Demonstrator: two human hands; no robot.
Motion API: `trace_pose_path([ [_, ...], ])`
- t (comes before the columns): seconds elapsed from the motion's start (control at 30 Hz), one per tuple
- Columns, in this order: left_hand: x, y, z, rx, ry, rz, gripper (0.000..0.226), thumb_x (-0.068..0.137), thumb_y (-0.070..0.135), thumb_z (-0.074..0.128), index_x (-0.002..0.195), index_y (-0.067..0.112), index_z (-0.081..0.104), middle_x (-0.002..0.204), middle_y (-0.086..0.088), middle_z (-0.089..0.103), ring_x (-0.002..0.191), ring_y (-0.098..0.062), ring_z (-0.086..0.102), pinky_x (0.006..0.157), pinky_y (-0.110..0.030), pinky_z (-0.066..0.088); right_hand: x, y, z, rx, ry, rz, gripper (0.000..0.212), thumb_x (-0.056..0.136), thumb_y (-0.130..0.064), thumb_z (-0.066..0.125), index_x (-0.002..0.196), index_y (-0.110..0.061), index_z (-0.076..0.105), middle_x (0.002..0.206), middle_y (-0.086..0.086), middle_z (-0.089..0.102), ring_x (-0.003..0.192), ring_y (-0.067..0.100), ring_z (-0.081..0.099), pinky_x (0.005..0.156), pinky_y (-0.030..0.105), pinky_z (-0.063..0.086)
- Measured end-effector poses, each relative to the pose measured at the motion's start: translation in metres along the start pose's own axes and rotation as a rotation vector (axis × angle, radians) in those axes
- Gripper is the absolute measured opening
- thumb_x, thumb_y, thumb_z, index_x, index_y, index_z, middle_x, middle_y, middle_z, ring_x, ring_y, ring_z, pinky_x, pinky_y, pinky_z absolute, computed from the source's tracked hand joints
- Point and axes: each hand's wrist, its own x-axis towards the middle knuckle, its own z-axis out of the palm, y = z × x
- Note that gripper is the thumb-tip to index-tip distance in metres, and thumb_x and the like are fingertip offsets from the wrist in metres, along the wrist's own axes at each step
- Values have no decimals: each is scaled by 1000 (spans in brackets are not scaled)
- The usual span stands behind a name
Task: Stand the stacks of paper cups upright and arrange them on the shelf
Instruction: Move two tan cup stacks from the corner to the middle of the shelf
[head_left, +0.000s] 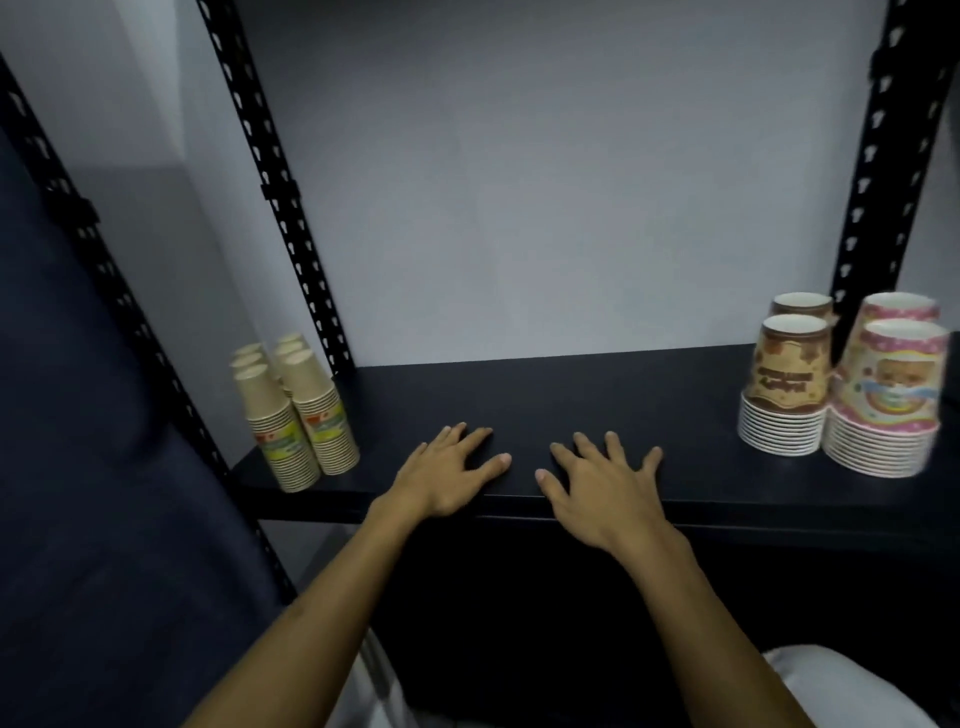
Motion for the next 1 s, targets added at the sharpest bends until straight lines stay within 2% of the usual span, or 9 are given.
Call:
trace_pose_path([
  [0.1, 12, -7, -6, 3, 1, -35, 79, 90, 81, 27, 158, 41, 23, 169, 3, 14, 156, -17, 10, 125, -44, 10, 26, -8, -3, -1, -112, -21, 65, 101, -63, 19, 160, -35, 16, 170, 0, 5, 155, 37, -5, 109, 79, -5],
  [0.2, 16, -6, 0, 8, 36, -52, 77, 92, 77, 25, 159, 38, 21, 169, 3, 12, 156, -15, 7, 126, -42, 6, 50, -16, -1, -1, -155, -29, 67, 100, -67, 17, 160, -38, 11, 170, -1, -1, 155, 37, -11, 107, 80, -9],
  [0.47, 19, -15, 12, -37, 52, -30, 76, 94, 76, 20, 160, 39, 14, 170, 4, 3, 156, -12, -4, 126, -43, -2, 76, -23, 10, -27, -102, 10, 70, 96, -73, 10, 159, -42, 9, 170, -5, -1, 156, 31, -6, 113, 75, -5],
  [0.7, 22, -20, 17, -74, 88, 18, 77, 94, 75, 21, 160, 35, 18, 170, 2, 5, 156, -14, -2, 126, -44, -2, 69, -26, 6, -16, -79, 45, 70, 95, -74, 16, 158, -43, 16, 170, -11, 5, 157, 24, -2, 117, 70, -3],
  [1.0, 12, -24, 15, -93, 170, 28, 71, 98, 68, 23, 159, 31, 22, 170, 1, 10, 156, -15, 2, 126, -43, 0, 64, -27, 8, 18, -26, 28, 66, 98, -68, 21, 157, -40, 22, 169, -9, 12, 157, 21, 4, 122, 62, 2],
])
